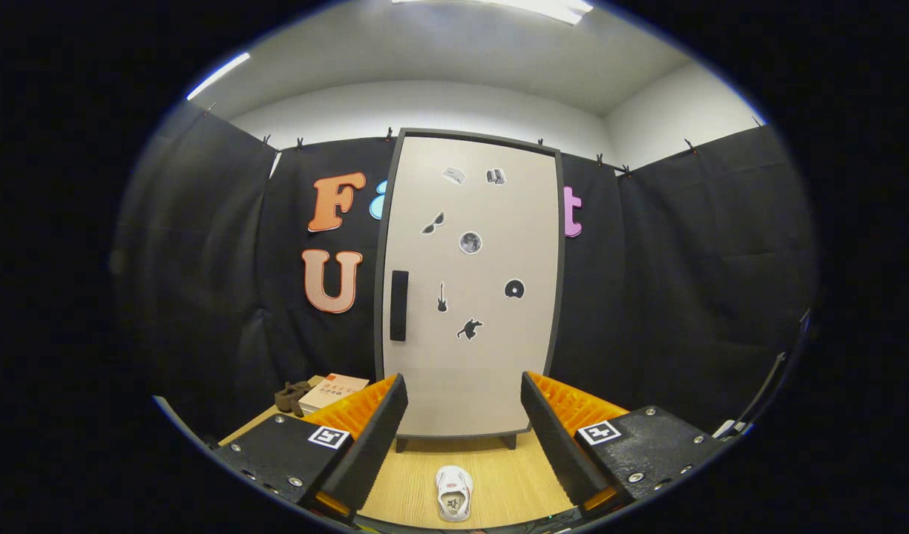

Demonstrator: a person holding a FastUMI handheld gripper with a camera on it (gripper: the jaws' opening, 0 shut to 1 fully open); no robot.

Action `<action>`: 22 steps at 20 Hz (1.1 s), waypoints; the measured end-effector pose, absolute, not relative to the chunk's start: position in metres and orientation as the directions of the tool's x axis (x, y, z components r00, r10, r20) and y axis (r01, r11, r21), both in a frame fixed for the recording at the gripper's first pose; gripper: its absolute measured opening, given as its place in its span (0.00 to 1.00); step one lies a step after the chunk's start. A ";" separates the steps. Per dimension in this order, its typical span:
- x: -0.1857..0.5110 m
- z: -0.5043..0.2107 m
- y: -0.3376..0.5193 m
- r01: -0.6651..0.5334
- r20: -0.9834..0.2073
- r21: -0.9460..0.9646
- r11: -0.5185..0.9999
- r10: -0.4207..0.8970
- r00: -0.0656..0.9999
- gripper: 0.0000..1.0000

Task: Open the shoe cabinet door, grab the shoes and put them into the shoe cabinet, then close the shoe cabinet door.

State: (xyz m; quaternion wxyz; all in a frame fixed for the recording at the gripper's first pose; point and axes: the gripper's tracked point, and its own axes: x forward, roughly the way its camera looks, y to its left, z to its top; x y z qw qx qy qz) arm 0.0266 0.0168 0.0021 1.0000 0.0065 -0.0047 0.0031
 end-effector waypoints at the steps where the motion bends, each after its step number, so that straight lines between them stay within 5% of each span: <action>1: 0.030 0.002 0.019 -0.009 0.010 0.011 1.000 0.009 1.000 0.96; 22: 0.224 0.005 0.118 -0.109 0.035 0.037 0.993 0.108 0.994 0.96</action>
